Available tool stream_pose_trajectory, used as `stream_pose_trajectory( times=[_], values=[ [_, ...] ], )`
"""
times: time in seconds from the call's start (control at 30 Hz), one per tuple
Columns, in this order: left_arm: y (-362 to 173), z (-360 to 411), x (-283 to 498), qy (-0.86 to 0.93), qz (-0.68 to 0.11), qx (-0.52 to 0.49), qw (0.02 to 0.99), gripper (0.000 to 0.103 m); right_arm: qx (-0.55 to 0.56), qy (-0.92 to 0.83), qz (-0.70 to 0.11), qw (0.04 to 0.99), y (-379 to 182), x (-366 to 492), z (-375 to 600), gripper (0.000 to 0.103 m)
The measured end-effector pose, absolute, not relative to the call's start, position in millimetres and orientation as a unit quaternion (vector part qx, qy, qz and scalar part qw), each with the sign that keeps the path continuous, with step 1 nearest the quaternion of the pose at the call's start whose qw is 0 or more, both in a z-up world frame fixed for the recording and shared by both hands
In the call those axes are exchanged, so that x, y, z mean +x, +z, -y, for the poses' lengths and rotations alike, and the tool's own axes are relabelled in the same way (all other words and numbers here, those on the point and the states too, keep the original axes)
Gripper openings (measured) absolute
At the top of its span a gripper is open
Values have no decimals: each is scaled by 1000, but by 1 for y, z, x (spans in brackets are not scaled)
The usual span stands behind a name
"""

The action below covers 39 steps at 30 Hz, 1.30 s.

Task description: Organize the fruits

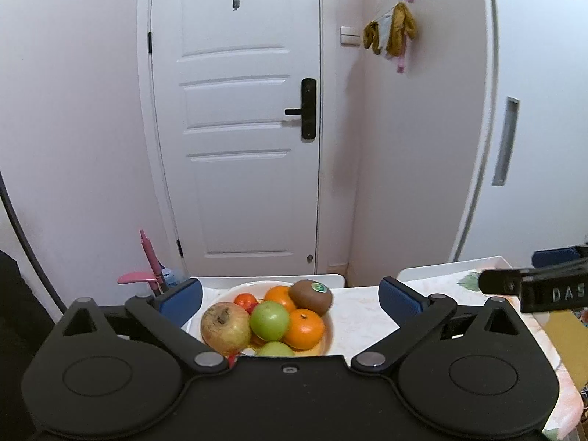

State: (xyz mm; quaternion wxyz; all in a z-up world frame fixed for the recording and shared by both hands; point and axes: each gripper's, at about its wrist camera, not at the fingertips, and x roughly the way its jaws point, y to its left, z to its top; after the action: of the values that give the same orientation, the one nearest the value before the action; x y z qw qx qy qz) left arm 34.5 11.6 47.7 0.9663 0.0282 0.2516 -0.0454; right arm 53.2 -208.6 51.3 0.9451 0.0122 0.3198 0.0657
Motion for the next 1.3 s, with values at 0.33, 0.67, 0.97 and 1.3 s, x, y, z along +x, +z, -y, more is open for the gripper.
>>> stream_pose_trajectory(
  times=[0.33, 0.67, 0.97, 1.3],
  values=[
    [34, 14, -5, -34, -267, 32, 963, 103, -21, 10, -314, 949, 38, 1, 232, 103],
    [30, 28, -19, -29, -266, 36, 963, 103, -7, -6, -326, 945, 31, -11, 251, 103],
    [29, 33, -20, -26, -267, 37, 963, 103, -3, -2, -331, 944, 31, -11, 255, 103],
    [29, 34, -20, -25, -270, 37, 962, 103, 1, -3, -336, 942, 30, -11, 257, 103]
  ],
)
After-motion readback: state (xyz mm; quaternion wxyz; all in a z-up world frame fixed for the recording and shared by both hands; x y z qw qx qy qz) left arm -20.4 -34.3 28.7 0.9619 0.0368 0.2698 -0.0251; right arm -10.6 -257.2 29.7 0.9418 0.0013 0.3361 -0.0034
